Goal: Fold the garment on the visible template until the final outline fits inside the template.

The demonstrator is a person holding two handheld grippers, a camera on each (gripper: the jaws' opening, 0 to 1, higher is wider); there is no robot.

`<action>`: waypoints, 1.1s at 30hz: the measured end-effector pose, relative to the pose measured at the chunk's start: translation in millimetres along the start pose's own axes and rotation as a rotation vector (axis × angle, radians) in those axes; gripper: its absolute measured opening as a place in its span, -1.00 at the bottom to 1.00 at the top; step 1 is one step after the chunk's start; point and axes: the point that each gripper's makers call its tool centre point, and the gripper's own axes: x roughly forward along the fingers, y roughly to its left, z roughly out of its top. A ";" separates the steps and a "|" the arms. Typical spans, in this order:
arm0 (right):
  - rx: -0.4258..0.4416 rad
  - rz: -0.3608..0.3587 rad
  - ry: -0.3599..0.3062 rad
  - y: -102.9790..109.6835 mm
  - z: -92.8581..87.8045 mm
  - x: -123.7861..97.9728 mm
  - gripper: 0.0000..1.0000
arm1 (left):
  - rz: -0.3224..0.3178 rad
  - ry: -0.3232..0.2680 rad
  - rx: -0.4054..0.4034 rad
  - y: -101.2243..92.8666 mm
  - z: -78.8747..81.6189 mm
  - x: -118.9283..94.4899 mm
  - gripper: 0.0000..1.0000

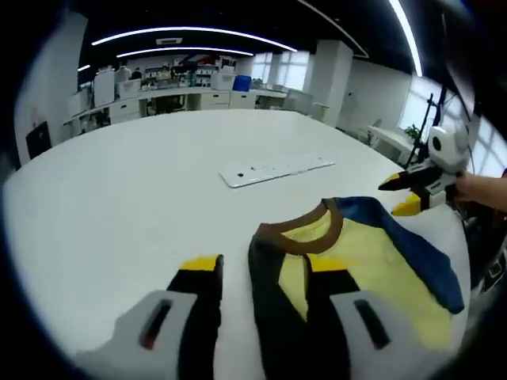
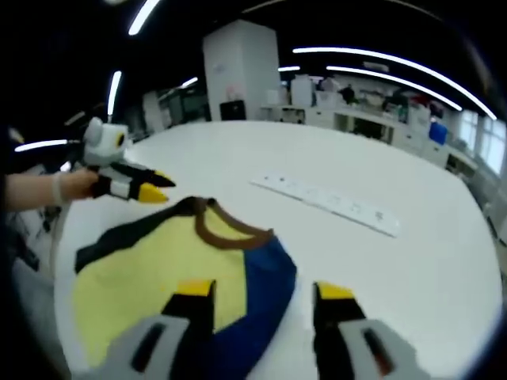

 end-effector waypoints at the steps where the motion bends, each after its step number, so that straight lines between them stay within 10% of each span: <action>1: -0.012 -0.001 0.006 1.7 -2.0 -1.3 0.22 | 0.011 -0.017 0.024 -3.6 2.3 -4.6 0.04; 9: 0.005 0.009 -0.002 12.1 -7.2 -16.1 0.76 | -0.029 -0.021 -0.003 -27.0 -0.1 -24.0 0.94; 33: 0.044 0.055 -0.031 48.8 -19.4 -77.6 0.98 | -0.106 -0.115 -0.058 -90.7 1.1 -114.7 0.88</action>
